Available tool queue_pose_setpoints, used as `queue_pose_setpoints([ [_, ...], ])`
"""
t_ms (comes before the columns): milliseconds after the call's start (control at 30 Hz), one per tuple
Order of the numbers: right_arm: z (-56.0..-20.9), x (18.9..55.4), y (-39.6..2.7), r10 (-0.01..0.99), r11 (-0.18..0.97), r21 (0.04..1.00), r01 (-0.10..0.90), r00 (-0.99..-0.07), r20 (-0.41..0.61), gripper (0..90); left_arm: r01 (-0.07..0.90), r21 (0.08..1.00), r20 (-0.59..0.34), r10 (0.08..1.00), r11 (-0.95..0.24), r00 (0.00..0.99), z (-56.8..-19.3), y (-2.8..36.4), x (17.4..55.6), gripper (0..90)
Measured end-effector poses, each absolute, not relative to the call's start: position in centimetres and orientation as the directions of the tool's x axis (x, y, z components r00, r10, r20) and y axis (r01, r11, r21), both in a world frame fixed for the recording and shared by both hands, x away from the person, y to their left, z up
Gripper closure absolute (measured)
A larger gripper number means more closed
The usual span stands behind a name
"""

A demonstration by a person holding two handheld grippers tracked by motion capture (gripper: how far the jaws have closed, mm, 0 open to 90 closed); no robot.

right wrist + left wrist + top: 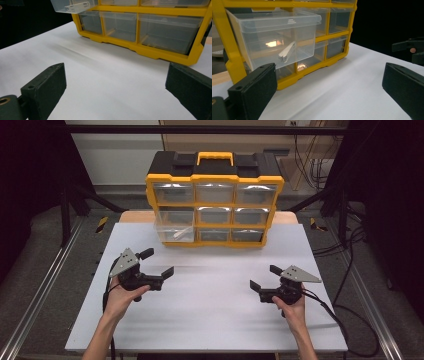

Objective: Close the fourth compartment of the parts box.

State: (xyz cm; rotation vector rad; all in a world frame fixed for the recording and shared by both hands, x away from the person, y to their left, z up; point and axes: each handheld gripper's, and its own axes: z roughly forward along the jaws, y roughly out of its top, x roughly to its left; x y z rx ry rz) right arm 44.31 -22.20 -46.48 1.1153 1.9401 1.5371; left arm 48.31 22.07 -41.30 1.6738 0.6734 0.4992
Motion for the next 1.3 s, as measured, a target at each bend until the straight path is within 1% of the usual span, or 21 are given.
queue_pose_setpoints([
  [333, -46.8, 43.8, -23.2, 0.802, 0.044, 0.946, 0.322, -0.575, 0.158, 3.2, 0.136, 0.979, 0.005, 0.683, -0.153, 0.73, -40.0, 20.4, 49.5, 0.7],
  [533, -46.9, 43.5, -23.6, 0.805, 0.036, 0.951, 0.308, -0.573, 0.155, 3.0, 0.142, 0.979, 0.002, 0.696, -0.149, 0.718, -39.6, 20.0, 50.3, 1.7],
  [800, -47.4, 43.4, -23.4, 0.804, 0.062, 0.953, 0.295, -0.581, 0.128, 2.6, 0.151, 0.978, 0.0, 0.718, -0.147, 0.696, -39.2, 19.7, 51.4, 2.8],
  [933, -47.6, 43.4, -23.2, 0.805, 0.075, 0.949, 0.307, -0.58, 0.124, 2.6, 0.152, 0.976, 0.01, 0.733, -0.155, 0.681, -39.0, 19.5, 51.9, 3.9],
  [1100, -47.7, 43.5, -23.1, 0.803, 0.078, 0.947, 0.311, -0.583, 0.125, 2.7, 0.155, 0.972, 0.028, 0.746, -0.175, 0.665, -39.1, 19.4, 52.2, 8.1],
  [1300, -47.6, 43.4, -23.3, 0.806, 0.078, 0.948, 0.308, -0.579, 0.122, 2.6, 0.15, 0.97, 0.051, 0.759, -0.193, 0.649, -39.4, 19.2, 52.1, 16.5],
])
